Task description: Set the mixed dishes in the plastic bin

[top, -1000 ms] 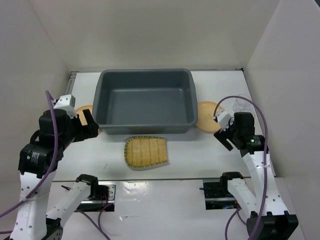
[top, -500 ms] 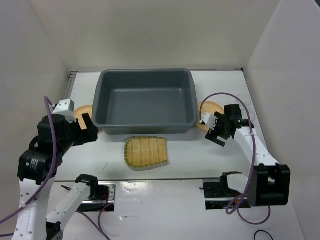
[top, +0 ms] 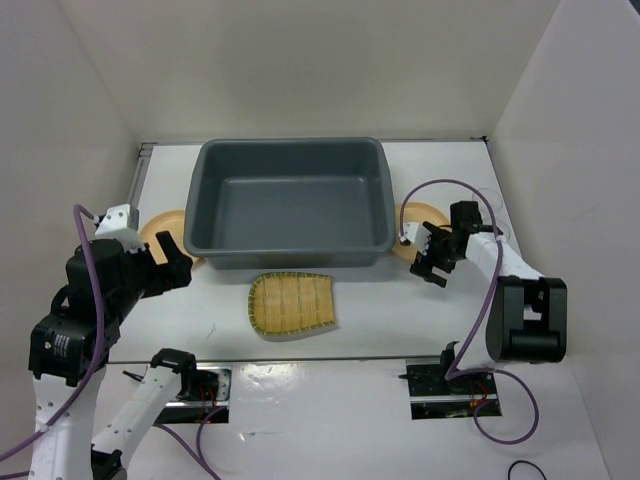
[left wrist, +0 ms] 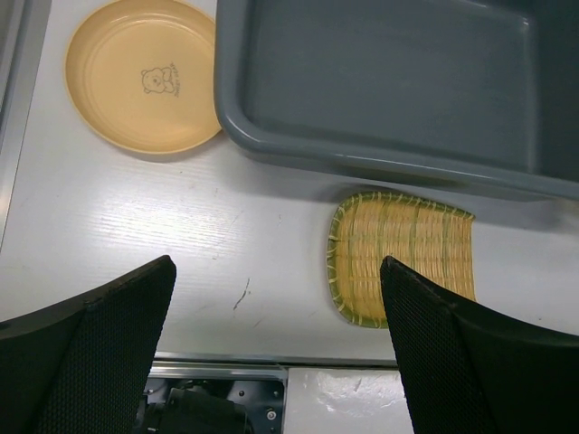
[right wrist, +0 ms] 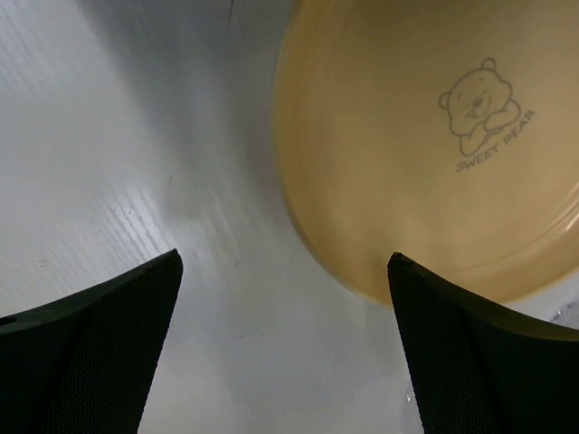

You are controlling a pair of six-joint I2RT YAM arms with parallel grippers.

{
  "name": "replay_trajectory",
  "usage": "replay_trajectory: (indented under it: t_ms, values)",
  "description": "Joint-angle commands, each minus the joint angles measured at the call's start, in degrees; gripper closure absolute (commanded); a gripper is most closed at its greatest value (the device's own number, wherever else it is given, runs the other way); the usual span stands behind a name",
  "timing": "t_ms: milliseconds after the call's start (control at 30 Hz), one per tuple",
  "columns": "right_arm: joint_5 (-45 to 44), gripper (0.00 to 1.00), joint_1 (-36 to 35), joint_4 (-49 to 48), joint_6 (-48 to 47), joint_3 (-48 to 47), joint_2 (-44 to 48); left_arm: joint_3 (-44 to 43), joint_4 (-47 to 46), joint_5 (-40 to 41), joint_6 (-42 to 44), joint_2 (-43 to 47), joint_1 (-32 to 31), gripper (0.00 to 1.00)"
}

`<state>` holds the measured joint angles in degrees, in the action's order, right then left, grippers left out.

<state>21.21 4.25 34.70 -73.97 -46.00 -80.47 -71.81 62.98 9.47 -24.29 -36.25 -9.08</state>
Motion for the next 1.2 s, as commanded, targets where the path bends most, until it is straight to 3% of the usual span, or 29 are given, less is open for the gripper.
replay_trajectory:
  t_ms: [0, 167, 400, 533, 633, 700, 767, 833, 867, 900, 1067, 1167]
  values:
    - [3.8, 0.02, 1.8, -2.3, -2.5, -4.5, -4.6, 0.2, -1.3, 0.8, -0.8, 0.7, -0.1, 0.00]
    - [5.2, 0.02, 5.8, 0.5, -2.5, -9.8, -14.0, 0.7, -1.3, 0.8, -1.3, 0.2, -0.1, 0.00]
    - [5.8, 0.02, 7.0, 0.0, -4.7, -9.6, -15.5, 0.7, -1.3, 1.3, -1.8, 0.2, -0.1, 0.00]
    - [5.2, 0.11, 6.5, -0.5, -4.7, -9.0, -15.5, 1.2, -1.3, 1.9, -1.8, 0.7, -0.1, 0.00]
    - [3.6, 0.24, 5.2, -0.5, -3.3, -9.5, -16.4, 1.2, -1.3, 1.9, -1.8, 0.7, -0.1, 0.00]
    - [2.1, 0.39, 4.7, 1.2, -3.3, -10.7, -17.8, 1.2, -1.8, 1.9, -1.8, 1.3, -0.1, 0.00]
    - [1.6, 0.43, 4.7, 2.4, -1.4, -12.3, -19.6, 1.2, -1.8, 1.9, -1.8, 2.0, -0.1, 0.00]
    - [0.9, 0.67, 4.7, 4.4, -0.6, -13.5, -20.7, 1.2, -1.8, 1.9, -2.3, 2.5, -0.1, 0.00]
    - [0.3, 0.88, 4.1, 4.4, -0.6, -14.1, -21.2, 1.2, -1.8, 1.9, -2.3, 3.2, -0.1, 0.00]
    - [-0.5, 1.00, 4.1, 4.9, 0.7, -14.1, -22.1, 1.8, -1.8, 2.4, -2.3, 3.2, -0.1, 0.00]
    - [-2.7, 1.00, 4.1, 8.4, 1.3, -15.5, -24.0, 1.8, -1.8, 2.4, -2.3, 3.2, -0.6, 0.00]
    - [0.4, 1.00, 5.2, 10.1, 1.3, -17.7, -20.9, 1.8, -1.8, 2.9, -2.9, 2.7, -0.6, 0.00]
